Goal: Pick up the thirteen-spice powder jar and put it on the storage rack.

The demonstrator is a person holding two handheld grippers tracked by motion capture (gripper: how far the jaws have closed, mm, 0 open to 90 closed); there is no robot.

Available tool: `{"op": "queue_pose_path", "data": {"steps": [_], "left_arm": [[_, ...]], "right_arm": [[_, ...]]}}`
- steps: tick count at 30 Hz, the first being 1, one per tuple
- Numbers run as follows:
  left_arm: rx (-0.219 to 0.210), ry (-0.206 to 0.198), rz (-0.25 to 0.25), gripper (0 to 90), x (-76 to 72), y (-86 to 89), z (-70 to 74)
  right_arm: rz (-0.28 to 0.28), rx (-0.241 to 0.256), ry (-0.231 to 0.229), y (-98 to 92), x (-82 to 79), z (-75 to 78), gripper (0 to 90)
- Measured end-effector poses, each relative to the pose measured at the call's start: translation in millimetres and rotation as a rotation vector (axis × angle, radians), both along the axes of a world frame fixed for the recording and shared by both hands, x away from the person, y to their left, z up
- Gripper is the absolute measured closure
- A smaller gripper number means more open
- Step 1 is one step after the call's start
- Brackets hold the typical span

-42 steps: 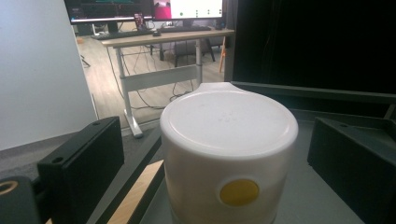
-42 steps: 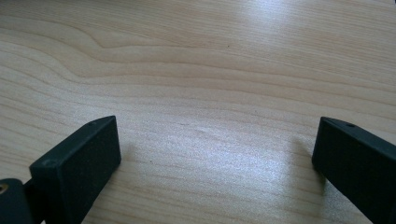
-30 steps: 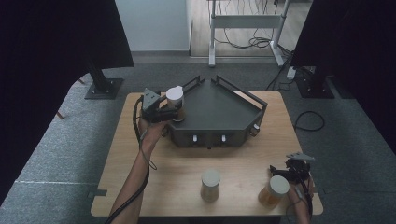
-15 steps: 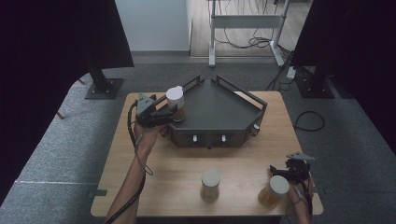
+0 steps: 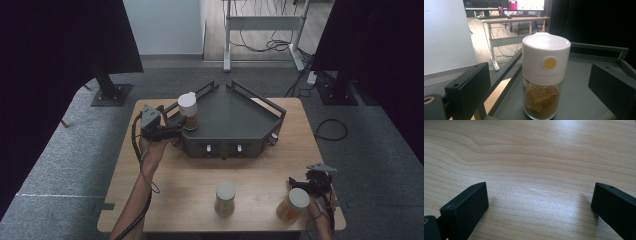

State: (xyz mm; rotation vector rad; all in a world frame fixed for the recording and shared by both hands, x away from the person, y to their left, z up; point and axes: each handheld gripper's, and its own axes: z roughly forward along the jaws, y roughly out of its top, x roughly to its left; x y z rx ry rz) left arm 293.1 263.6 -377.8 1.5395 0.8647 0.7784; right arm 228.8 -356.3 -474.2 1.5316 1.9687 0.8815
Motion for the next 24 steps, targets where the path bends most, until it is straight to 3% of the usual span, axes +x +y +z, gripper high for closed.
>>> {"op": "queue_pose_path", "data": {"steps": [24], "left_arm": [[0.011, 0.012, -0.007, 3.9, -31.4, 14.5, -1.9]], "right_arm": [[0.000, 0.000, 0.000, 0.0, 0.0, 0.0, 0.4]]}}
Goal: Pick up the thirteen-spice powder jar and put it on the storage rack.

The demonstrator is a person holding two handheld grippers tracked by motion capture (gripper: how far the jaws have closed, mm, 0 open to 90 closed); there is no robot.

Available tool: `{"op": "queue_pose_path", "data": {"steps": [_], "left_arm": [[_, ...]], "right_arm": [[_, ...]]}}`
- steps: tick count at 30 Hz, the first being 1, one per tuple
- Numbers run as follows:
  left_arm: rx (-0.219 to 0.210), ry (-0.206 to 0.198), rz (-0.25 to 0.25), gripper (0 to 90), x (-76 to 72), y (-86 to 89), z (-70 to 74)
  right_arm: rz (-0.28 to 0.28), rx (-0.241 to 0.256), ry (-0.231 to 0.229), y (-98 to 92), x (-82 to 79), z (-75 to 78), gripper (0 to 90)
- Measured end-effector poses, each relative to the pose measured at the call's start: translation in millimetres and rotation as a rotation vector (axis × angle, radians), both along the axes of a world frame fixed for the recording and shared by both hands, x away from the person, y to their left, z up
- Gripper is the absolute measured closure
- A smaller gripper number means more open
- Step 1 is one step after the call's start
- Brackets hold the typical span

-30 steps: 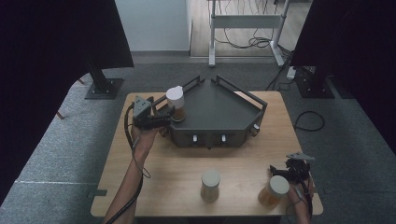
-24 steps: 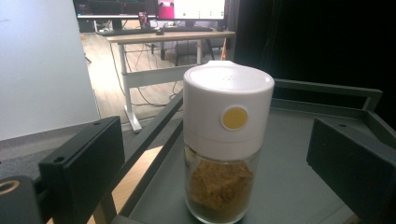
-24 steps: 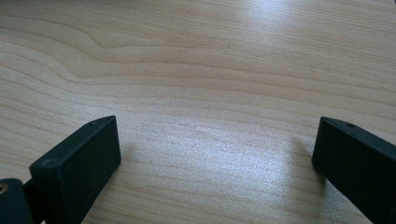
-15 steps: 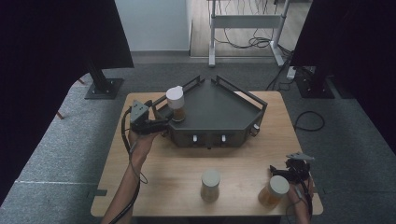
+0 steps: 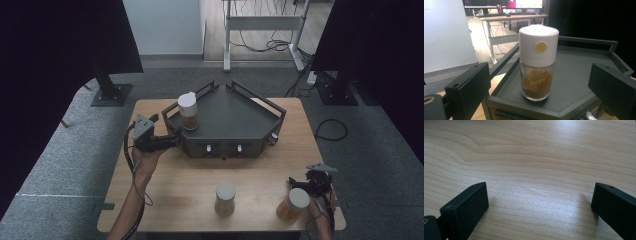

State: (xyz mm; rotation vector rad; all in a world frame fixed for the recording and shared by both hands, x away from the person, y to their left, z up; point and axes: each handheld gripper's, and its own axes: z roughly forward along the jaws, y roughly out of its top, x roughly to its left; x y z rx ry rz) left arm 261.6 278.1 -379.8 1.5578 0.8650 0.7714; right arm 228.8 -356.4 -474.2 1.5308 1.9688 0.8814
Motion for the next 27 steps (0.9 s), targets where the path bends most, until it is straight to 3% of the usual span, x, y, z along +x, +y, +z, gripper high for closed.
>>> {"op": "queue_pose_path", "data": {"steps": [15, 27], "left_arm": [[0.012, 0.005, 0.005, 4.0, -24.0, 10.0, -3.8], [0.008, 0.031, 0.001, 4.1, -40.1, 20.6, -9.5]], "right_arm": [[0.001, -0.001, 0.000, -0.1, 0.0, 0.0, 0.4], [0.001, -0.002, 0.000, 0.0, -0.1, 0.0, 0.4]]}}
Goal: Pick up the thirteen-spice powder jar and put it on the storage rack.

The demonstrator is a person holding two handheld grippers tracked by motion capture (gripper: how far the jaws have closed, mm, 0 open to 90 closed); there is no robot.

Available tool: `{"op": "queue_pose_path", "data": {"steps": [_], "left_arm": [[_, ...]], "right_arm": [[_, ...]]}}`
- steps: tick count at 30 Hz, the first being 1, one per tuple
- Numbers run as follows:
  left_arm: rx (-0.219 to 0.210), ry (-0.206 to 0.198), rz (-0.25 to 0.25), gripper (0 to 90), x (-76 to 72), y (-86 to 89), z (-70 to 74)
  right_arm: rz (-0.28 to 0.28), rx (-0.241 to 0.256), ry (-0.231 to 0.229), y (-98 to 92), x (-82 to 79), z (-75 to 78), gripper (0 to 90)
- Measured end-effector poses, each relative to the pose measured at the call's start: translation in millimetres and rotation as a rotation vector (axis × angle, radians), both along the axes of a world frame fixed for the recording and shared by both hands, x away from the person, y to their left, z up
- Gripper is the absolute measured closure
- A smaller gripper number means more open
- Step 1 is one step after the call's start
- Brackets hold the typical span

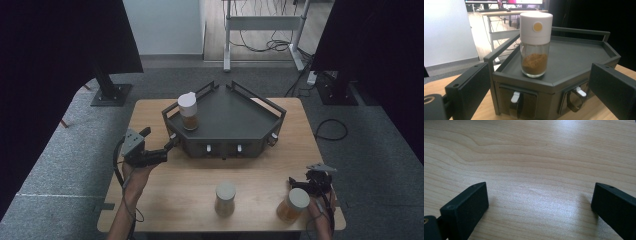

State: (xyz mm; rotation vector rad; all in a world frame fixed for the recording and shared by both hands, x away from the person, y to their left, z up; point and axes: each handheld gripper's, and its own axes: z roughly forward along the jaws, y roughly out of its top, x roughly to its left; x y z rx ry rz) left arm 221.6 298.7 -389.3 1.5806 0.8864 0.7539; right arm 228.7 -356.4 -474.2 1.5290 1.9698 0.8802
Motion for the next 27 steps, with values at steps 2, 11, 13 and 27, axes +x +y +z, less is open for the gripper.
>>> {"op": "queue_pose_path", "data": {"steps": [2, 11, 13, 27], "left_arm": [[0.002, 0.004, 0.000, 4.1, -1.1, 0.2, -1.2], [0.025, 0.041, 0.006, 4.1, -3.9, 1.7, -9.5], [0.026, 0.056, 0.010, 4.1, -4.2, 2.4, -13.3], [0.034, 0.115, 0.013, 4.2, -3.4, 2.6, -31.1]], "right_arm": [[0.000, 0.000, 0.000, 0.0, 0.0, 0.0, 0.5], [0.000, 0.000, 0.000, 0.1, -0.2, 0.0, 0.6], [0.000, 0.000, 0.000, 0.1, -0.2, 0.0, 0.6], [-0.001, 0.000, -0.001, 0.2, -0.4, 0.0, 0.7]]}}
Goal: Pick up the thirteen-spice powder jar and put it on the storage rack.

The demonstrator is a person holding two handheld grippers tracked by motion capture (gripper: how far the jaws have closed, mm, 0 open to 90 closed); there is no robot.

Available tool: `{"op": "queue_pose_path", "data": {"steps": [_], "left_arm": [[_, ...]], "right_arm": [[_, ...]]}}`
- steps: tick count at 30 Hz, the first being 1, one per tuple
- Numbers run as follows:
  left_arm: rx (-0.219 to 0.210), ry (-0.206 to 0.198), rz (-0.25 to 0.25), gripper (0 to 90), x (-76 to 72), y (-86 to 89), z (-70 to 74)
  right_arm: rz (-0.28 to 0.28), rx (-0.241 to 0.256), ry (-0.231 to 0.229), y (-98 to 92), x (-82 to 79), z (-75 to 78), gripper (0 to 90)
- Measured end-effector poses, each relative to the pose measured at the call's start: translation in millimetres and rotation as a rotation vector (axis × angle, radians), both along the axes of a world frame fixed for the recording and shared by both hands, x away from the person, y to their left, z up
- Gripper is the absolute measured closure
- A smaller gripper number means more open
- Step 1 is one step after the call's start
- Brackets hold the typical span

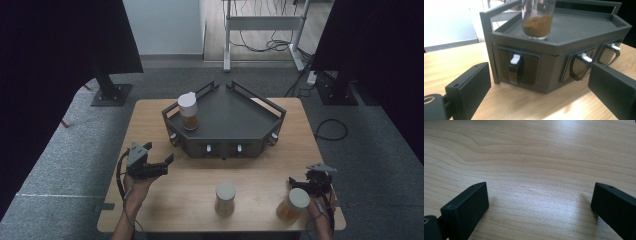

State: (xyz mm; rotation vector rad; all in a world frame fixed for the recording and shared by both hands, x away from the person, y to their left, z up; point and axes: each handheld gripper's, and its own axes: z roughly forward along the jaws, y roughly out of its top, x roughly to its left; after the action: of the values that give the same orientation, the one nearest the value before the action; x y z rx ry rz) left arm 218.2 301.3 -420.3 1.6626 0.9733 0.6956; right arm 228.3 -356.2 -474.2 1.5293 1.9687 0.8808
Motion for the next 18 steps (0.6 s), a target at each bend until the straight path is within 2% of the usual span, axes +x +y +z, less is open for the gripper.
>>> {"op": "queue_pose_path", "data": {"steps": [13, 18], "left_arm": [[0.013, 0.085, 0.005, 4.2, 0.2, 3.2, -20.2], [0.016, 0.104, 0.015, 4.3, -0.5, 5.1, -26.1]], "right_arm": [[0.000, 0.000, 0.000, 0.0, -0.1, 0.0, 0.8], [0.000, 0.000, 0.000, 0.1, -0.1, 0.0, 0.8]]}}
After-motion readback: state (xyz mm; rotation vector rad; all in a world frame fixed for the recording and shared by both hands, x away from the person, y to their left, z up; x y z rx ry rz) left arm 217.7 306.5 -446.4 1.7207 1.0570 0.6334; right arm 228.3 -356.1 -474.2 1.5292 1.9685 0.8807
